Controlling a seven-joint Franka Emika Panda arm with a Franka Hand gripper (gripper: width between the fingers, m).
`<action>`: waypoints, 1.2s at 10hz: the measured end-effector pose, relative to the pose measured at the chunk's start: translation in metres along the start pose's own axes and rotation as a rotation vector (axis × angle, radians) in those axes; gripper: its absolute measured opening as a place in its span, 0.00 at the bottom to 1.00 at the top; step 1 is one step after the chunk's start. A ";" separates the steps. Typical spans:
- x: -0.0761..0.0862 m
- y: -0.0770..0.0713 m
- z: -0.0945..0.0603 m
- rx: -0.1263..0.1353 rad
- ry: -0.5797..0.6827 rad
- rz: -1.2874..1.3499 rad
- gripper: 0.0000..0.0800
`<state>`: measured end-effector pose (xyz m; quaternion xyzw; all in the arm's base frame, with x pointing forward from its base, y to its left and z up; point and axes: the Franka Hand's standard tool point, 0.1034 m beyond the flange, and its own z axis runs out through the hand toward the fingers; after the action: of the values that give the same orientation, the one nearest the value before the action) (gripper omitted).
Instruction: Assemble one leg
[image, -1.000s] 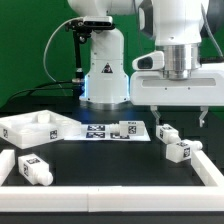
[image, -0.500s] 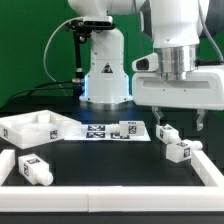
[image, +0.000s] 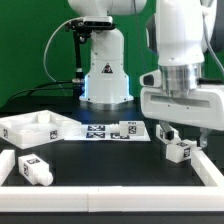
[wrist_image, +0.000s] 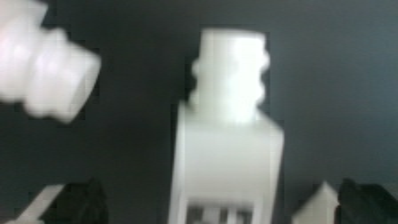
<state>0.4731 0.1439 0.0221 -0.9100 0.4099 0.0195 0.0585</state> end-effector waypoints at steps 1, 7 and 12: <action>-0.004 -0.001 0.005 -0.008 -0.005 -0.012 0.81; -0.005 0.004 0.013 -0.020 -0.010 -0.033 0.55; -0.053 -0.015 -0.017 -0.039 -0.043 -0.332 0.36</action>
Offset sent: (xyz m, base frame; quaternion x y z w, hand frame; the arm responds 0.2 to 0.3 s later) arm 0.0015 0.0020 -0.0032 0.0062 -0.0024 0.0196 0.9998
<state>0.4489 0.1911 0.0444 -0.9655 0.2523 0.0372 0.0520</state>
